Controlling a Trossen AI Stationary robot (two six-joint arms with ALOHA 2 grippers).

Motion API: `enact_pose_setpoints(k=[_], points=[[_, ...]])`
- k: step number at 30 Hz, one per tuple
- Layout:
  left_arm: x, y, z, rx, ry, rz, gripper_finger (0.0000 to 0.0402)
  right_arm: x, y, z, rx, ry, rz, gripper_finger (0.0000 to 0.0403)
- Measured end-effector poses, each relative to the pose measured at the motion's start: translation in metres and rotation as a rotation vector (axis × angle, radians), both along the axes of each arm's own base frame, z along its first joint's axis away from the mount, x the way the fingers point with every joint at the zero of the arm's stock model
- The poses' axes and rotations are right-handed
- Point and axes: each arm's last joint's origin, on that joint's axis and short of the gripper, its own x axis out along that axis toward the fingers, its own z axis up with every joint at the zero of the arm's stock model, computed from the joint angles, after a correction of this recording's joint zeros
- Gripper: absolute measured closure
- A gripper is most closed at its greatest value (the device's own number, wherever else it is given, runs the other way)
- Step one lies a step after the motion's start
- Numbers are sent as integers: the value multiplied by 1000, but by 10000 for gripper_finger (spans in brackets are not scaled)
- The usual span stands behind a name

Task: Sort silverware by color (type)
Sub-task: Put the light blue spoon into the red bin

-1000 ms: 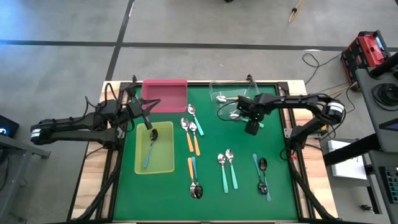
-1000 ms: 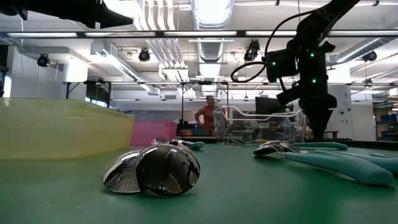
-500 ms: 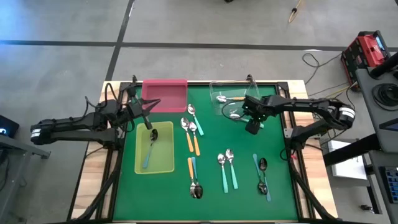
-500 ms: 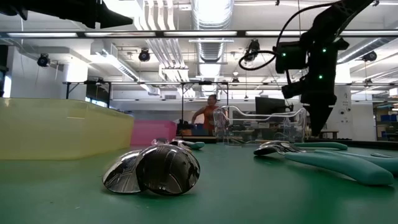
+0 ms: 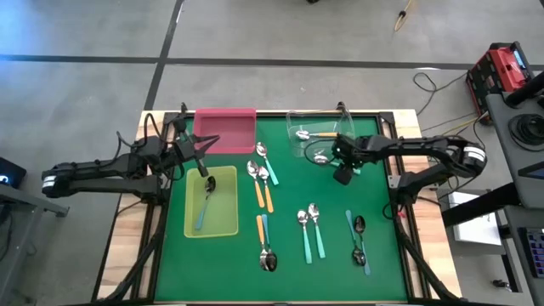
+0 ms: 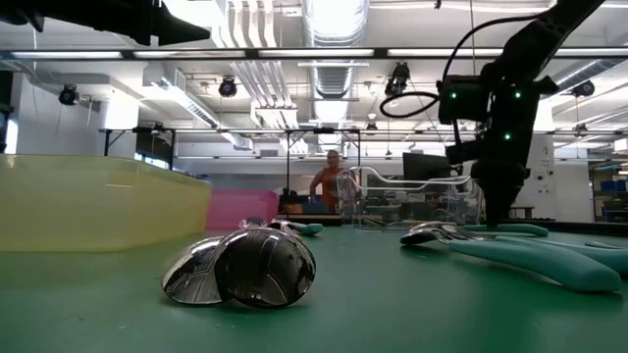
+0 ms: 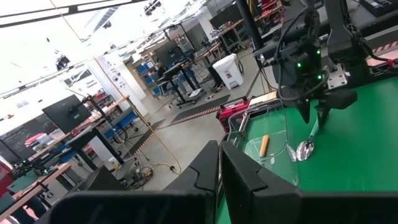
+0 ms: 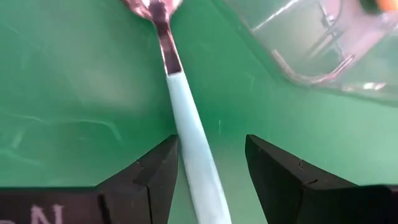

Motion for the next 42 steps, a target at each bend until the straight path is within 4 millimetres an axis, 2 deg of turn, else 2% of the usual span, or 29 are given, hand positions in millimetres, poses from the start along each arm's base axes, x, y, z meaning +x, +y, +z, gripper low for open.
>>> enact_pose_setpoints(k=[12, 20, 36, 42], points=[[1, 0, 0, 0, 0, 0, 401, -5, 2, -14, -13, -45, -33, 225], [2, 0, -1, -1, 8, 0, 401, -5, 3, -16, -13, -53, -41, 228], [3, 0, -1, -1, 8, 0, 401, 0, 5, -15, 48, -121, -24, 312], [3, 0, -1, -1, 8, 0, 401, 1, 5, -15, 72, -142, -9, 332]])
